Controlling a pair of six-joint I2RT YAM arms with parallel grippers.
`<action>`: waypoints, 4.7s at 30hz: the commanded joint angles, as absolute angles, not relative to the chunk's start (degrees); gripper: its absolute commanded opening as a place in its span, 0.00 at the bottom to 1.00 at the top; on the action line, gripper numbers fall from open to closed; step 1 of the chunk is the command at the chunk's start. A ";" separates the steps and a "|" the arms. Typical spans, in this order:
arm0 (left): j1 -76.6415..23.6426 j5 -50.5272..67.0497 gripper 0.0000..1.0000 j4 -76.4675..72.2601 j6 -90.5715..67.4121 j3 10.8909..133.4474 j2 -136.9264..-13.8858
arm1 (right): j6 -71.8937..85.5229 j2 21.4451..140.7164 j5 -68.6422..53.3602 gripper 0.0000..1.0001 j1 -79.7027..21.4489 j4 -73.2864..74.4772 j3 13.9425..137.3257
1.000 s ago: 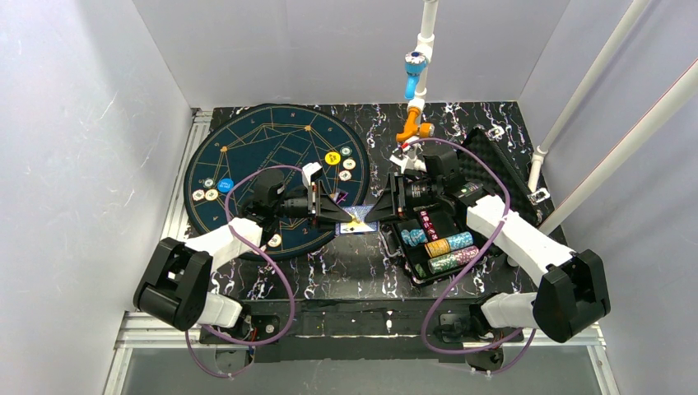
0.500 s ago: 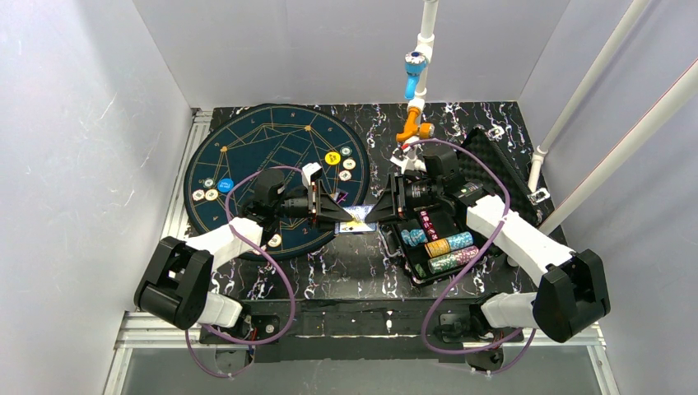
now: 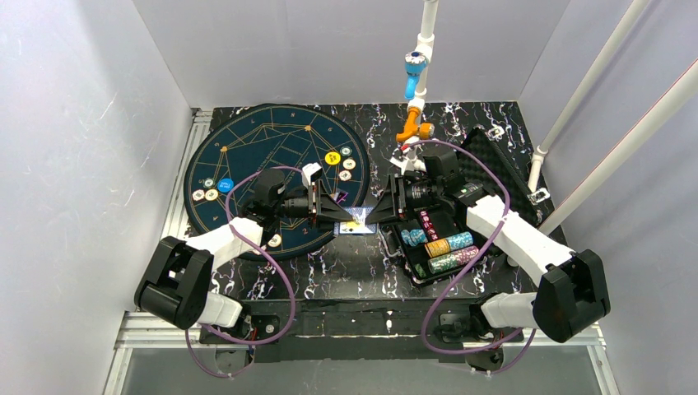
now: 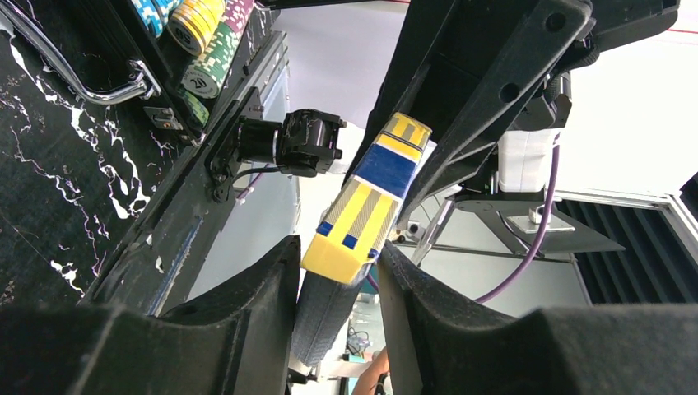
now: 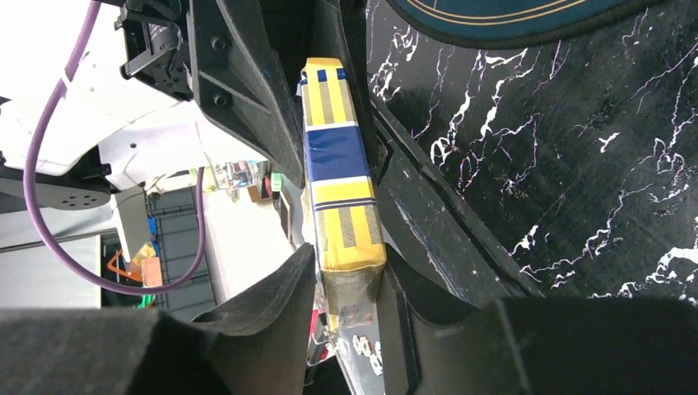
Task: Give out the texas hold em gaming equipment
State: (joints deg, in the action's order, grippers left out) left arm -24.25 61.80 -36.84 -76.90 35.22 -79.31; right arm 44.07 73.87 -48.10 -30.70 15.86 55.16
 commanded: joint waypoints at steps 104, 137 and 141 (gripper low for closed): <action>-26.35 72.17 0.00 -23.64 -65.07 40.59 -72.16 | -19.62 78.72 -5.21 0.98 -63.00 40.95 76.11; -23.13 65.85 0.38 19.01 -33.42 50.69 -71.35 | -18.61 76.51 -8.61 0.01 -60.73 40.94 76.03; -22.55 65.01 0.34 20.36 -32.52 50.45 -70.57 | -20.27 75.95 -9.31 0.01 -60.73 41.37 75.85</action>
